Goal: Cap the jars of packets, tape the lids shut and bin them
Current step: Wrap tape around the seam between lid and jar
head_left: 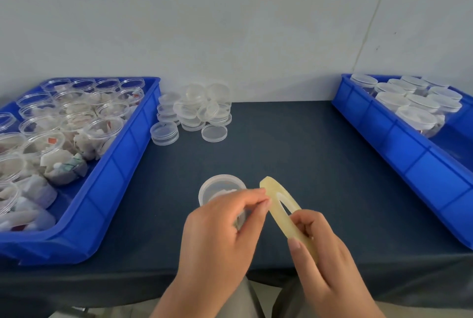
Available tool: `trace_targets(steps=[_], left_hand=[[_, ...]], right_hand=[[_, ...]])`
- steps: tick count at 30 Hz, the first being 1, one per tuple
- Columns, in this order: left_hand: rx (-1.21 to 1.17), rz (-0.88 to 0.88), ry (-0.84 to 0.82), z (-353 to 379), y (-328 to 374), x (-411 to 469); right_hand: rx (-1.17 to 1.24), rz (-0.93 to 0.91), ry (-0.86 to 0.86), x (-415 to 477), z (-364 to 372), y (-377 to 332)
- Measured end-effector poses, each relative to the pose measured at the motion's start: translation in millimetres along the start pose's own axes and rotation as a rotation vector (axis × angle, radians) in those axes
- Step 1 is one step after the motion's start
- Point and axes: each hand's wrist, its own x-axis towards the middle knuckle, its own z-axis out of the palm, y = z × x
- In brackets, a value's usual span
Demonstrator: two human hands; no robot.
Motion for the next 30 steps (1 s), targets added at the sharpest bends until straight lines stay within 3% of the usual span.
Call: trace_targets(steps=[3,6,8,11,16,18,22,30], left_hand=[[0.095,0.021,-0.093,-7.9,1.8,-12.0],[0.129,0.007,-0.187,-5.0,20.6,-7.4],[0.201,-0.032,-0.139,-1.0,30.7,-3.9],[0.171,0.135,-0.261,1.9,27.9,-13.1],[0.161,0.219,-0.231,-0.1,12.0,-14.0],[0.145,0.206,-0.220,-0.8,4.8,-14.1],[0.203,0.236,-0.207,-7.1,-4.8,-12.6],[-0.043,0.034,-0.127,-7.9,-23.1,-21.4]], right_hand=[[0.050,0.029,-0.044,0.4,-3.3,-4.3],[0.016,0.005,-0.205,-7.1,-11.3,0.5],[0.040,0.027,-0.278,1.8,-6.9,-2.2],[0.288,0.177,-0.301,2.4,5.1,-2.9],[0.702,0.340,-0.271,-8.4,5.4,-2.2],[0.635,0.333,-0.253,-11.3,7.0,1.3],[0.116,0.098,-0.169,-8.4,0.6,3.1],[-0.072,0.006,-0.172,4.9,-10.4,-3.6]])
